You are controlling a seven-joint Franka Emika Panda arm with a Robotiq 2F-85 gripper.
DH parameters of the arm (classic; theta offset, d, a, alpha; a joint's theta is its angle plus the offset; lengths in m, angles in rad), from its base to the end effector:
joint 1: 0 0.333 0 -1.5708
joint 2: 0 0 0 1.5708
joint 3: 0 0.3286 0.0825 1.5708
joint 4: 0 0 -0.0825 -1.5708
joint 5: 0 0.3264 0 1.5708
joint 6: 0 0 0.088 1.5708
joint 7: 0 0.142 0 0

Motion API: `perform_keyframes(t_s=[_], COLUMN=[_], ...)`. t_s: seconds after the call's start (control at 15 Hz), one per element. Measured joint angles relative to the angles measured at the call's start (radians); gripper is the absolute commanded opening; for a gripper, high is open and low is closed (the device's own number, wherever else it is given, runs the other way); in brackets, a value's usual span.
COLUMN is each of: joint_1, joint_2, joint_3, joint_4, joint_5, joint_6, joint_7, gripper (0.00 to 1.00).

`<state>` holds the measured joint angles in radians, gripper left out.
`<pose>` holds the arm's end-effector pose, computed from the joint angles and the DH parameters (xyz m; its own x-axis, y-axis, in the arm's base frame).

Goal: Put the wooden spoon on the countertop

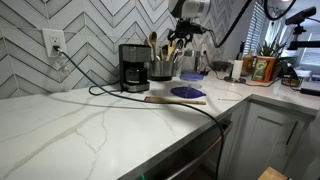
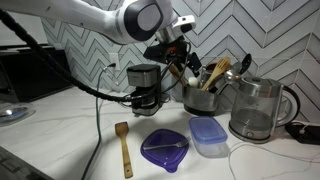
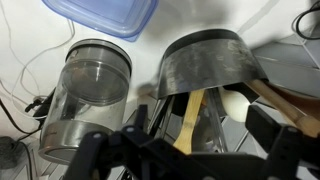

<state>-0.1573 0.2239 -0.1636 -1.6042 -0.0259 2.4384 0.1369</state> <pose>0.6133 -0.1929 0.5676 0.7407 -0.3440 0.5771 -0.4097 -0.9120 -0.0177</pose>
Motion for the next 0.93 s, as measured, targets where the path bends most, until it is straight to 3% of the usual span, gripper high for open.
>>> perform_keyframes(t_s=[0.53,0.93], joint_1=[0.001,-0.001], joint_2=[0.014,0.128], joint_3=[0.000,0.005], joint_4=[0.018,0.134], joint_5=[-0.001,0.009], joint_6=[0.000,0.001], joint_7=[0.000,-0.011], gripper=[1.00,1.00])
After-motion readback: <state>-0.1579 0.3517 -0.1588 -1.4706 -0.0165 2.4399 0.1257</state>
